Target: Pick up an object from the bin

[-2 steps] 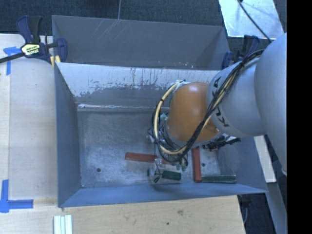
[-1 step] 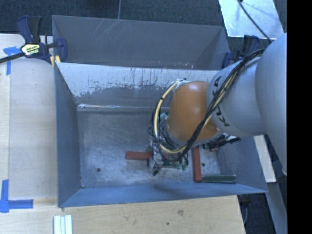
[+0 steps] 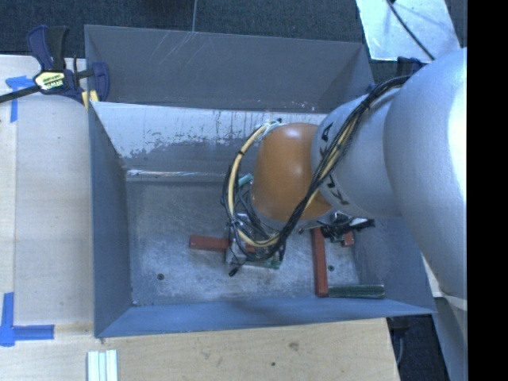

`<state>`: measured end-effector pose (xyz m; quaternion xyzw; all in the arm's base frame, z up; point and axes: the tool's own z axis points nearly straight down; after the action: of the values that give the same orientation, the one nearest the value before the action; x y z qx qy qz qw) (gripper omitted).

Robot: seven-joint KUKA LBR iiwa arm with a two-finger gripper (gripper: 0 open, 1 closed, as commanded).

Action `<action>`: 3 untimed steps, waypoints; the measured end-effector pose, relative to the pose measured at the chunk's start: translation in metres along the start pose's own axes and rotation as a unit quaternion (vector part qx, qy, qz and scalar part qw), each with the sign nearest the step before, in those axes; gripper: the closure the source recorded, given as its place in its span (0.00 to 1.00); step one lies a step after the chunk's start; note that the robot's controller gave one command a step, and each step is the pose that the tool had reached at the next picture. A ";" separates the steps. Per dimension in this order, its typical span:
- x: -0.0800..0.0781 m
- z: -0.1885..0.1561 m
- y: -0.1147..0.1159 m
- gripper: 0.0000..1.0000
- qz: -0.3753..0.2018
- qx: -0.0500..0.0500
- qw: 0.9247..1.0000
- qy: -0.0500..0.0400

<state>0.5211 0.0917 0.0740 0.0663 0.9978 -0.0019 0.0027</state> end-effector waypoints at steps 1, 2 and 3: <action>0.027 -0.035 -0.012 1.00 0.027 -0.002 1.000 0.003; 0.021 -0.090 0.001 1.00 0.022 -0.003 1.000 -0.001; 0.022 -0.086 0.000 0.00 0.023 -0.002 1.000 0.002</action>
Offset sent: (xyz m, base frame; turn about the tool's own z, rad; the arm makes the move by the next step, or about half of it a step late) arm -0.0281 -0.0073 0.0337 0.0560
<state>0.4987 0.0950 0.1601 0.0895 0.9960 0.0003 0.0010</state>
